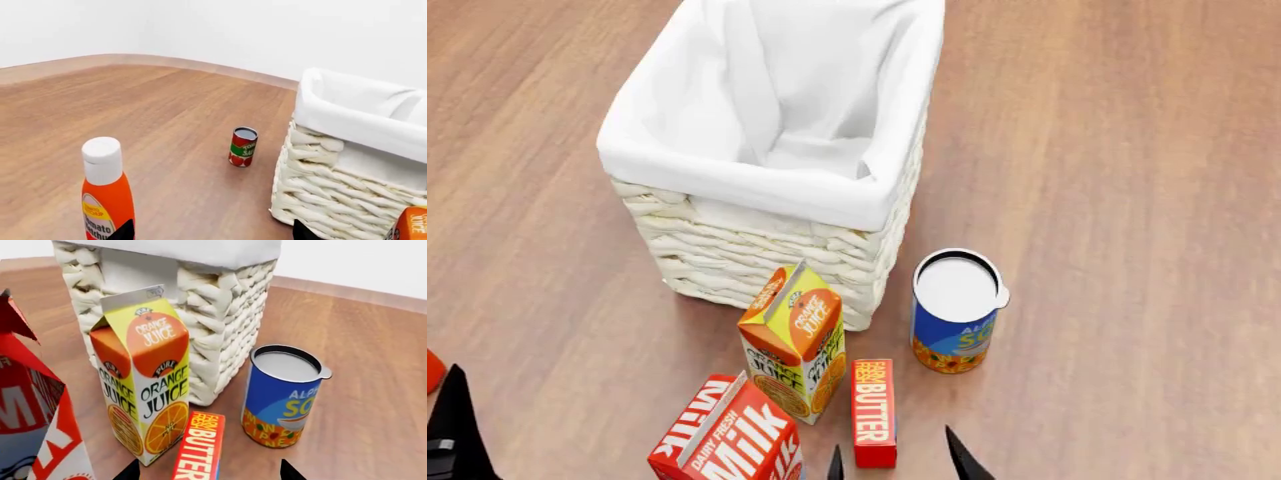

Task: Pick up the butter and put it in the basket.

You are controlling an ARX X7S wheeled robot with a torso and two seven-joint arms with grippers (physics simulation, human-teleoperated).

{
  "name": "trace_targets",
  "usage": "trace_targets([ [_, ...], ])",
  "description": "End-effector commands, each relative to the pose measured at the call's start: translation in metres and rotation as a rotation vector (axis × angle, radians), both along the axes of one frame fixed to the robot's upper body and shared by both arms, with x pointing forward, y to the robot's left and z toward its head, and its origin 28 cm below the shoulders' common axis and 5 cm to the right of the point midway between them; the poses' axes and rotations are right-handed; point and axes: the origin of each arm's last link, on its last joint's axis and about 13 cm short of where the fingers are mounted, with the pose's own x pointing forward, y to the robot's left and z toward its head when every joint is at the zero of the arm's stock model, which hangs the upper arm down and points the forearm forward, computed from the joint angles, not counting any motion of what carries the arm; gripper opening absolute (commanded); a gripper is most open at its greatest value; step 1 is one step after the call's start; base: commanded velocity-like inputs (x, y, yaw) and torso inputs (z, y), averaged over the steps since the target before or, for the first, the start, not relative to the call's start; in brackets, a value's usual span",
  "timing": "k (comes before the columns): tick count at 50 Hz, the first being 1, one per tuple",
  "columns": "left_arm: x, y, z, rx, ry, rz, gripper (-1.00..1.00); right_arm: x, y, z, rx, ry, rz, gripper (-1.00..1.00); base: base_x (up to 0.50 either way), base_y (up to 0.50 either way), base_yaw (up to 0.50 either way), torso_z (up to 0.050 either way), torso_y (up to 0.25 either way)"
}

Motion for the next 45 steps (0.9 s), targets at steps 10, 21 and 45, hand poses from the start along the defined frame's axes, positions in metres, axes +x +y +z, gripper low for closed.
trace_targets([
  [10, -0.003, 0.001, 0.002, -0.002, -0.006, 0.001, 1.00, 0.009, 0.000, -0.001, -0.006, 0.011, 0.003, 1.00, 0.00, 0.00, 0.00, 0.000, 0.000],
  [21, -0.005, 0.001, 0.004, -0.003, -0.010, -0.001, 1.00, 0.016, -0.003, -0.002, -0.002, 0.034, -0.005, 1.00, 0.00, 0.00, 0.00, 0.000, 0.000],
  [45, -0.006, -0.001, 0.004, -0.007, -0.013, -0.004, 1.00, 0.023, -0.003, 0.002, -0.024, 0.082, 0.014, 1.00, 0.00, 0.00, 0.00, 0.000, 0.000],
])
